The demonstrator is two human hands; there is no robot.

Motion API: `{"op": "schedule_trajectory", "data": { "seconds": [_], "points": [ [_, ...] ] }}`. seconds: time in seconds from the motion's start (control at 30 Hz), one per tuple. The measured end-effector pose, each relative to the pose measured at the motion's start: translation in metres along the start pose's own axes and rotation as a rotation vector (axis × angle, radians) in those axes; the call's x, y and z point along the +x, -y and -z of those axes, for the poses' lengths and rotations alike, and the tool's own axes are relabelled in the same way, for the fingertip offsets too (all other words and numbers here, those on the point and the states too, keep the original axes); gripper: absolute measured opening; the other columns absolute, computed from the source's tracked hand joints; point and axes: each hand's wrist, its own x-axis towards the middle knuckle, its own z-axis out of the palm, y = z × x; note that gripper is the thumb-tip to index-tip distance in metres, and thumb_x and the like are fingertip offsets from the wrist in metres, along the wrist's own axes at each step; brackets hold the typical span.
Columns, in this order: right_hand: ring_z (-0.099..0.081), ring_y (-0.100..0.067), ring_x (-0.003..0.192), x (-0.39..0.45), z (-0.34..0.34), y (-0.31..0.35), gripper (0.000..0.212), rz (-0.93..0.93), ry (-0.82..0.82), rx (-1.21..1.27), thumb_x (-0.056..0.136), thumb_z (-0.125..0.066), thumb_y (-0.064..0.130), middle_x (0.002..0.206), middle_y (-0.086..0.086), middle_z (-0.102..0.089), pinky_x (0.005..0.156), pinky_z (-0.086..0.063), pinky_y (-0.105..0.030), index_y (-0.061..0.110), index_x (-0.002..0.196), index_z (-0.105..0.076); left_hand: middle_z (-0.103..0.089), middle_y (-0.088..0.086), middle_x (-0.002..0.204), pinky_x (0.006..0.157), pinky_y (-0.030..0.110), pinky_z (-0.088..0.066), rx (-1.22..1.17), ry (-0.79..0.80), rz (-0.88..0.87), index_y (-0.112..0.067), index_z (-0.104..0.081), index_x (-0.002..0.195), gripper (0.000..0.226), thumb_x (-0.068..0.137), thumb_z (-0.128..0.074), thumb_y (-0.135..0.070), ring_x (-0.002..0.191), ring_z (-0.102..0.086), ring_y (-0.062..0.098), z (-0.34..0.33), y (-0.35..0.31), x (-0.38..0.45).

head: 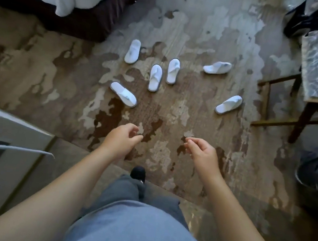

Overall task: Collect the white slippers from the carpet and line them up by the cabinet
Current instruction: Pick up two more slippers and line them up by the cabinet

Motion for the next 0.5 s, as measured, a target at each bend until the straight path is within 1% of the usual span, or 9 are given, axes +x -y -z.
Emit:
{"op": "schedule_trajectory", "data": {
  "seconds": [0.07,0.13,0.2,0.27,0.33,0.4,0.43,0.5],
  "points": [
    [-0.054,-0.008,0.067,0.026,0.007,0.012,0.022,-0.014,-0.02,-0.01,0.089,-0.05,0.017,0.075,0.002,-0.062,0.052,-0.044,-0.012,0.029,0.073,-0.059,-0.062,0.006,0.115,0.08,0.031,-0.045,-0.01,-0.002,-0.024,-0.015,-0.055,0.113,0.033,0.084,-0.054,-0.031,0.098,-0.055,0.018,0.014,-0.025,0.04],
    [-0.054,-0.008,0.068,0.052,0.017,0.021,0.018,-0.041,-0.04,-0.005,0.089,-0.049,0.015,0.073,0.004,-0.061,0.051,-0.045,-0.009,0.022,0.078,-0.062,-0.061,0.002,0.111,0.077,0.03,-0.043,-0.018,-0.026,-0.051,-0.015,-0.055,0.113,0.033,0.085,-0.054,-0.032,0.092,-0.053,0.015,0.025,-0.049,0.077],
    [-0.054,-0.01,0.071,0.084,0.028,0.028,0.015,-0.073,-0.044,-0.013,0.089,-0.05,0.013,0.075,0.004,-0.061,0.057,-0.045,-0.015,0.018,0.082,-0.062,-0.06,0.0,0.107,0.077,0.028,-0.041,-0.036,-0.049,-0.067,-0.014,-0.056,0.112,0.032,0.084,-0.054,-0.031,0.09,-0.052,0.014,0.03,-0.071,0.111],
    [-0.055,-0.011,0.075,0.126,0.038,0.038,0.016,-0.078,-0.036,-0.029,0.088,-0.051,0.012,0.076,0.004,-0.061,0.063,-0.043,-0.019,0.021,0.078,-0.06,-0.057,-0.003,0.103,0.078,0.027,-0.039,-0.044,-0.061,-0.064,-0.014,-0.056,0.109,0.03,0.084,-0.054,-0.031,0.091,-0.052,0.014,0.034,-0.088,0.148],
    [-0.055,-0.01,0.072,0.175,0.045,0.052,0.018,-0.064,-0.011,-0.052,0.088,-0.051,0.013,0.075,0.005,-0.061,0.062,-0.043,-0.02,0.023,0.076,-0.06,-0.057,-0.003,0.103,0.078,0.027,-0.037,-0.051,-0.085,-0.036,-0.015,-0.057,0.108,0.029,0.084,-0.054,-0.031,0.091,-0.052,0.014,0.035,-0.102,0.184],
    [-0.055,-0.01,0.072,0.229,0.047,0.069,0.013,-0.04,0.042,-0.101,0.088,-0.051,0.015,0.075,0.006,-0.061,0.062,-0.042,-0.022,0.019,0.082,-0.062,-0.06,0.001,0.11,0.078,0.027,-0.037,-0.072,-0.117,0.019,-0.015,-0.056,0.11,0.03,0.084,-0.053,-0.03,0.094,-0.052,0.014,0.036,-0.113,0.22],
    [-0.055,-0.011,0.075,0.255,0.047,0.079,0.011,-0.03,0.077,-0.133,0.088,-0.051,0.016,0.076,0.005,-0.061,0.065,-0.043,-0.024,0.017,0.085,-0.062,-0.061,0.003,0.113,0.079,0.027,-0.037,-0.078,-0.135,0.06,-0.015,-0.056,0.111,0.031,0.084,-0.053,-0.03,0.096,-0.053,0.015,0.037,-0.117,0.234],
    [-0.056,-0.014,0.082,0.303,0.041,0.102,0.009,-0.011,0.156,-0.184,0.088,-0.051,0.017,0.081,0.003,-0.061,0.074,-0.044,-0.028,0.018,0.088,-0.06,-0.061,0.005,0.117,0.081,0.027,-0.038,-0.091,-0.165,0.14,-0.014,-0.056,0.113,0.033,0.085,-0.054,-0.031,0.1,-0.054,0.017,0.04,-0.122,0.258]
  ]
}}
